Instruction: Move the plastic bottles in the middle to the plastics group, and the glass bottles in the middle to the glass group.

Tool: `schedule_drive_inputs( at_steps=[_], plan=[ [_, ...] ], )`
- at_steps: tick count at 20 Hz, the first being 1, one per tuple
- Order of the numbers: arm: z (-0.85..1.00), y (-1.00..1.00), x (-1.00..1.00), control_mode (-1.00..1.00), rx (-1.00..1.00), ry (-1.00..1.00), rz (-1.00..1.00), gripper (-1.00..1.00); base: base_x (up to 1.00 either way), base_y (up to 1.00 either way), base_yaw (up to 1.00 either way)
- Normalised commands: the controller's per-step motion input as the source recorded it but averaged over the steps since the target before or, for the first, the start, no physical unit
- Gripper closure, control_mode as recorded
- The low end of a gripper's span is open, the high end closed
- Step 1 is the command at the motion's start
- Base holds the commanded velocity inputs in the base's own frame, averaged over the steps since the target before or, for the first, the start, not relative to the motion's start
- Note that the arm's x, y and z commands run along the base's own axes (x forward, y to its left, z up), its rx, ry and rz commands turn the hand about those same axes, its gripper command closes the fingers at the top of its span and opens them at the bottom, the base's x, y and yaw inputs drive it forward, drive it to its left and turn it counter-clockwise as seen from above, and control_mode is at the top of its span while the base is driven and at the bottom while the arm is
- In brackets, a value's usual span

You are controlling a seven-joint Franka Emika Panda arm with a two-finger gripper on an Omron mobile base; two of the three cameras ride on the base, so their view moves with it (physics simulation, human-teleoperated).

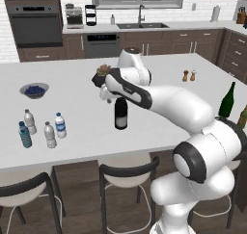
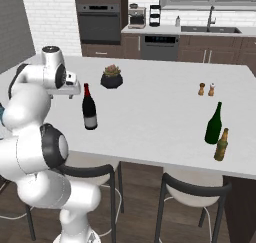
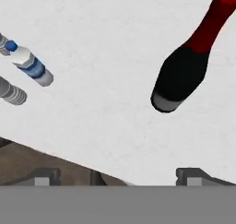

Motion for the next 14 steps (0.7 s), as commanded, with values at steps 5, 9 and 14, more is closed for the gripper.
schedule_drive_inputs(
  at_steps=[5, 9, 14],
  plan=[
    [0.13, -0.51, 0.28, -1.0, -0.12, 0.0, -0.08, -1.0, 0.0, 0.0, 0.0],
    [0.19, -0.26, 0.47, -1.0, -0.04, 0.01, -0.06, -1.0, 0.0, 0.0, 0.0],
    [0.0, -0.08, 0.62, -1.0, 0.0, -0.06, -0.03, -1.0, 0.0, 0.0, 0.0]
  ],
)
